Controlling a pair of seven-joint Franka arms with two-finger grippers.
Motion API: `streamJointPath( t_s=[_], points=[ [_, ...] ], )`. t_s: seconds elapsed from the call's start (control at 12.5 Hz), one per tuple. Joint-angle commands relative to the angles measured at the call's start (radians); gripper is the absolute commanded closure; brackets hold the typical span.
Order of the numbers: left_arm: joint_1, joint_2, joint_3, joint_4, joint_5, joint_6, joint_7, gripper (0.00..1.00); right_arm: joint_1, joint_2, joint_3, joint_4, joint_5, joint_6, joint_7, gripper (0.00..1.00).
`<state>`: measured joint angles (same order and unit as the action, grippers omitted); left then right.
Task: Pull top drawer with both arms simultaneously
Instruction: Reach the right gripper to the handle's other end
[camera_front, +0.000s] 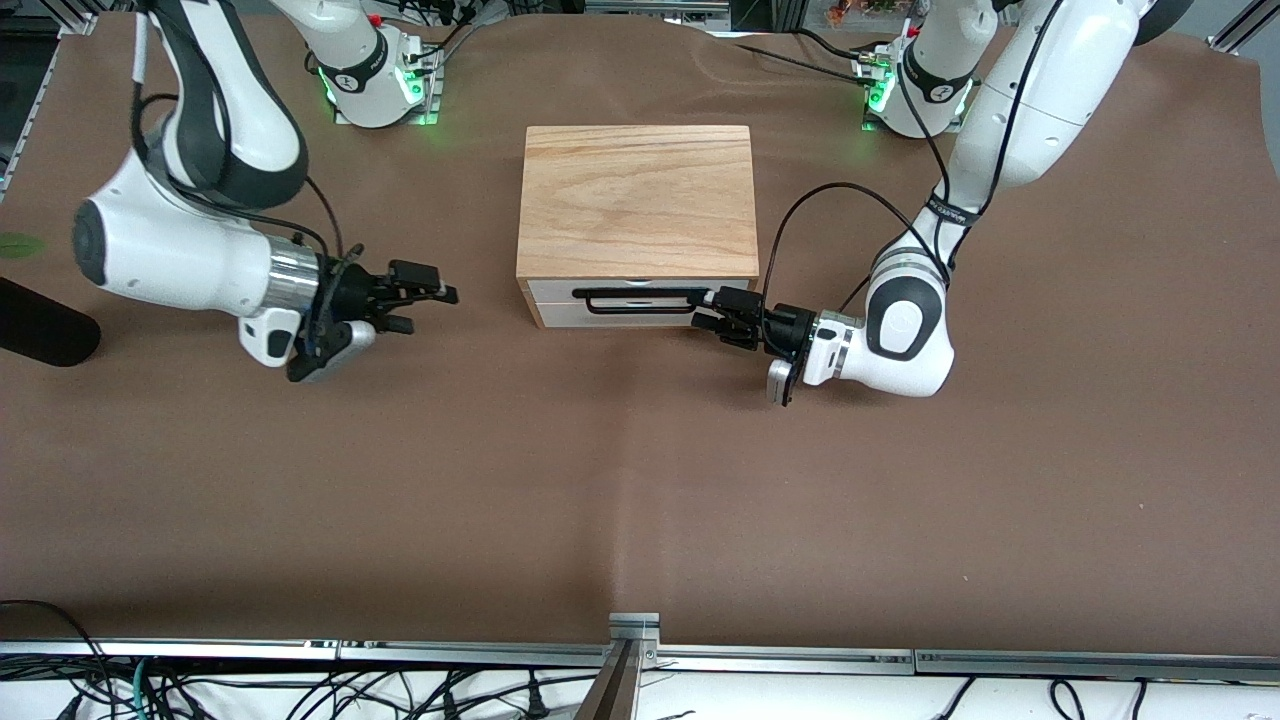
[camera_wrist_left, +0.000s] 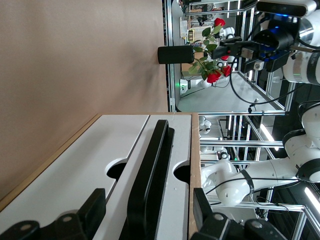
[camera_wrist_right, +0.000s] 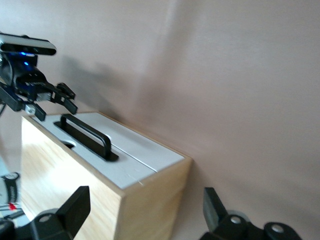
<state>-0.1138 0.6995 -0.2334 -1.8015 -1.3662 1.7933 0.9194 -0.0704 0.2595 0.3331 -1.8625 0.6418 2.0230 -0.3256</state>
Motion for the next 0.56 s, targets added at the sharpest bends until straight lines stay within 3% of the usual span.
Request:
streamJointPath(
  t_s=[0.0,0.24,0.48],
  points=[
    [-0.001,-0.008,-0.001,-0.004,-0.037,0.021,0.041,0.35,-0.006,0.067,0.035,0.003,0.164,0.075,-0.068,0.00],
    [-0.003,-0.008,-0.001,-0.006,-0.037,0.034,0.065,0.47,0.046,0.154,0.098,-0.007,0.342,0.230,-0.116,0.00],
    [-0.006,-0.008,-0.001,-0.006,-0.037,0.037,0.065,0.52,0.122,0.216,0.124,-0.012,0.386,0.359,-0.124,0.00]
  ],
)
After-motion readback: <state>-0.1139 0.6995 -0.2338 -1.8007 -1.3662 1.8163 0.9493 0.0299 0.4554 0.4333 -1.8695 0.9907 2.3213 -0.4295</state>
